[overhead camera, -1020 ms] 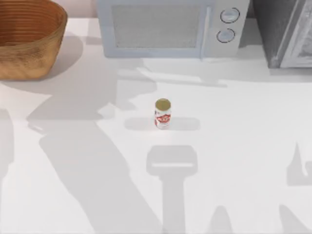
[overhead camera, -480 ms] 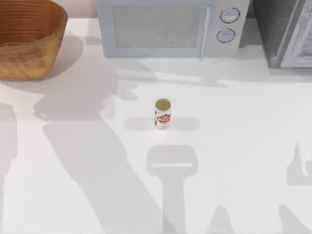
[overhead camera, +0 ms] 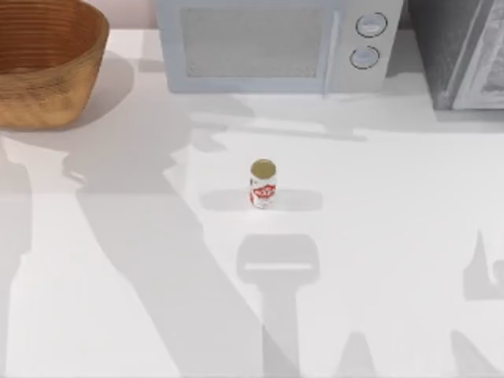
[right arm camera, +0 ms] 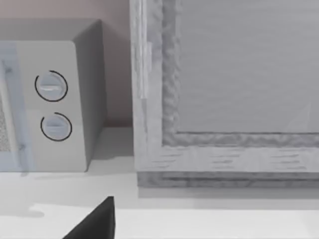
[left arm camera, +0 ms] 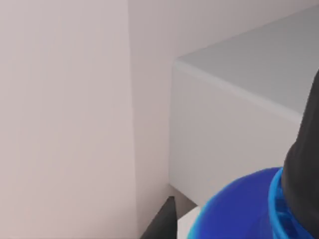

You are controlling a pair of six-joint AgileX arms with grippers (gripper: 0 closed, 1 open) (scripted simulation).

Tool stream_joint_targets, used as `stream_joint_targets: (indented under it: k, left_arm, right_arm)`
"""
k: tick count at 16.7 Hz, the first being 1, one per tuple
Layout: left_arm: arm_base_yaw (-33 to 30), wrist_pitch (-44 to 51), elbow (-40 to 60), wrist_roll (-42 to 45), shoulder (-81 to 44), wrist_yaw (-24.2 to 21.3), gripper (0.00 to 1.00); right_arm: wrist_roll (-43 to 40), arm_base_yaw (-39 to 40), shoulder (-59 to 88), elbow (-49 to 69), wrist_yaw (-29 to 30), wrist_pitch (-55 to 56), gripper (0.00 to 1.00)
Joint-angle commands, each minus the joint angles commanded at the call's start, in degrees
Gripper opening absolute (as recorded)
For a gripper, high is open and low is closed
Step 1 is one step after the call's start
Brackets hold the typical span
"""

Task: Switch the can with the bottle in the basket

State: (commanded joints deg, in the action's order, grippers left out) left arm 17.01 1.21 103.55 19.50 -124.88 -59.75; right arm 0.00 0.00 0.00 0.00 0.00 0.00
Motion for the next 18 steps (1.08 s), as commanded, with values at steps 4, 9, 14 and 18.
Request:
stream_joint_targets:
  k: [4,9,14,18]
  left_arm:
    - [0.0,0.0,0.0,0.0,0.0,0.0,0.38]
    - [0.0,0.0,0.0,0.0,0.0,0.0,0.75]
    - [0.0,0.0,0.0,0.0,0.0,0.0,1.0]
    - [0.0,0.0,0.0,0.0,0.0,0.0,1.0]
  right_arm:
    - [0.0,0.0,0.0,0.0,0.0,0.0,1.0]
    - [0.0,0.0,0.0,0.0,0.0,0.0,1.0]
    - [0.0,0.0,0.0,0.0,0.0,0.0,1.0]
    - [0.0,0.0,0.0,0.0,0.0,0.0,1.0]
